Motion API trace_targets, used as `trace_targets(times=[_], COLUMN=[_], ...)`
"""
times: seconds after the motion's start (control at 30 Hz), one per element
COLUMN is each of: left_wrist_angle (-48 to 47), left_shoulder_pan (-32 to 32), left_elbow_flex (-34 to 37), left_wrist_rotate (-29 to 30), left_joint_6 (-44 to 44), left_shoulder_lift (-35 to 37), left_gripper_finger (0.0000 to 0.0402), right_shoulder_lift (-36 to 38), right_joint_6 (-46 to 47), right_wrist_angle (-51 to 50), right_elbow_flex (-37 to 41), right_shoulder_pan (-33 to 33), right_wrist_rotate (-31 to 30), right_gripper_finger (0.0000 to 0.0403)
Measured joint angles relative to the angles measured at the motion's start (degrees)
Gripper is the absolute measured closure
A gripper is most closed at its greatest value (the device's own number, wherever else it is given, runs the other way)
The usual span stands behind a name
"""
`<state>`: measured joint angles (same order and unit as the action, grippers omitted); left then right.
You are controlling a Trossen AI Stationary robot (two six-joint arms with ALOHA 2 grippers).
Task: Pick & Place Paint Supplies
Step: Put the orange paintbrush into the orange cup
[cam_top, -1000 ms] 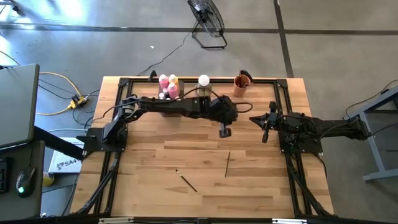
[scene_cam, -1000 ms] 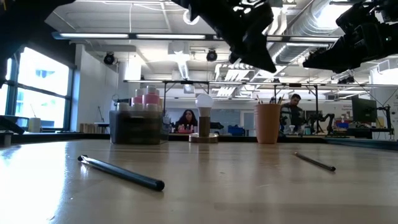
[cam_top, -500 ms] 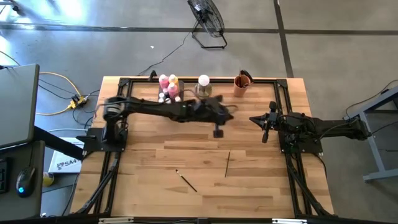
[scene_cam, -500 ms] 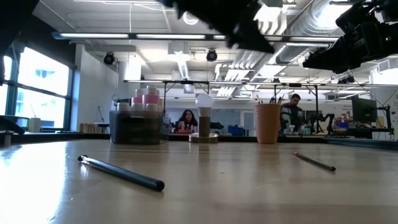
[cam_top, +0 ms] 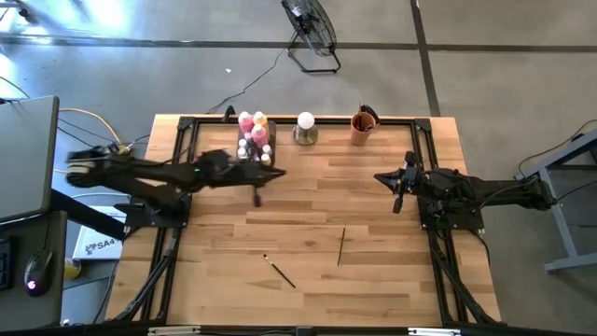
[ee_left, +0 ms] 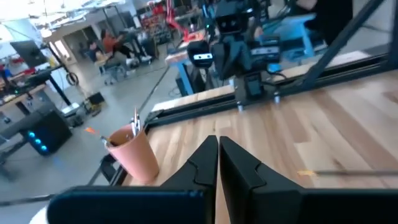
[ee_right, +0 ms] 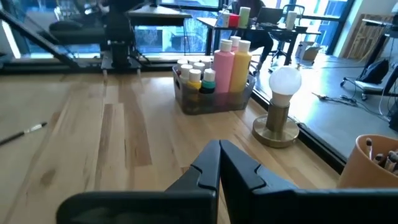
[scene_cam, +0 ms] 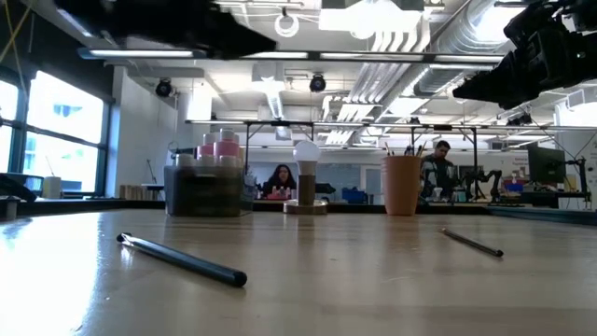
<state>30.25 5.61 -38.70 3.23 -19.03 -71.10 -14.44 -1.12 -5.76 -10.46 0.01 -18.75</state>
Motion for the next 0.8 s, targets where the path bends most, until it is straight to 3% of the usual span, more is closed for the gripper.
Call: trace_targets(times=[0.23,0.47,0.63,0.8], left_wrist_angle=[-1.8,-8.2,-15.9,-18.0], left_shoulder_pan=[0.0,0.0,0.0,0.0], left_elbow_flex=[14.9,23.2,24.6,24.6], left_wrist_rotate=[0.3,0.7,0.8,0.9], left_joint_6=[0.3,4.0,5.8,6.3], left_shoulder_lift=[21.2,37.9,44.7,45.8], left_gripper_finger=[0.0389,0.0389,0.0389,0.0389], right_shoulder_lift=[0.0,-1.9,-4.7,-7.4], right_joint_6=[5.2,6.9,5.6,8.0], right_wrist_angle=[0.6,6.3,11.7,13.1], right_elbow_flex=[0.0,0.0,0.0,0.0], right_shoulder_pan=[0.0,0.0,0.0,0.0], right_wrist_rotate=[-0.4,-0.4,-0.4,-0.4], right_gripper_finger=[0.04,0.04,0.04,0.0401])
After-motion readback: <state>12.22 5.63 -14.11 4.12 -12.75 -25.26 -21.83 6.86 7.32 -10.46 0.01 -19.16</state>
